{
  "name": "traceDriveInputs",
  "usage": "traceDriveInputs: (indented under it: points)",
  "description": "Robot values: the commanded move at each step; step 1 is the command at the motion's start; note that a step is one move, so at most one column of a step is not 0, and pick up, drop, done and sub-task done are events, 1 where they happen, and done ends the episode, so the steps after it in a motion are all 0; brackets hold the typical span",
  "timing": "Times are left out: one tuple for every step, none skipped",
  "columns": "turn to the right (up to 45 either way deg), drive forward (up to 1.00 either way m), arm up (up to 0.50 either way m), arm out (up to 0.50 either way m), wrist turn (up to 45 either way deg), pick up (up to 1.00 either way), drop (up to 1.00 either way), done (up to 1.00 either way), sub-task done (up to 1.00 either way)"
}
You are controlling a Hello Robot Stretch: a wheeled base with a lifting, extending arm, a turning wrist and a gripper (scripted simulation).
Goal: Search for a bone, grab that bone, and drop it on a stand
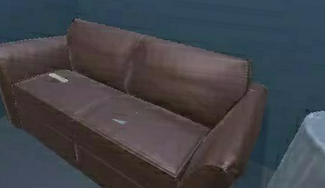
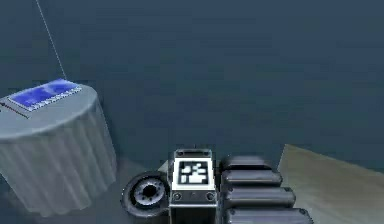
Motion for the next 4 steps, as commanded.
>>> traceDriveInputs:
  points:
    - [-45.0, 0.00, 0.00, 0.00, 0.0, 0.00, 0.00, 0.00, 0.00]
    - [-36.0, 0.00, 0.00, 0.00, 0.0, 0.00, 0.00, 0.00, 0.00]
    - [-45.0, 0.00, 0.00, 0.00, 0.0, 0.00, 0.00, 0.00, 0.00]
    - [-39.0, 0.00, 0.00, 0.00, 0.0, 0.00, 0.00, 0.00, 0.00]
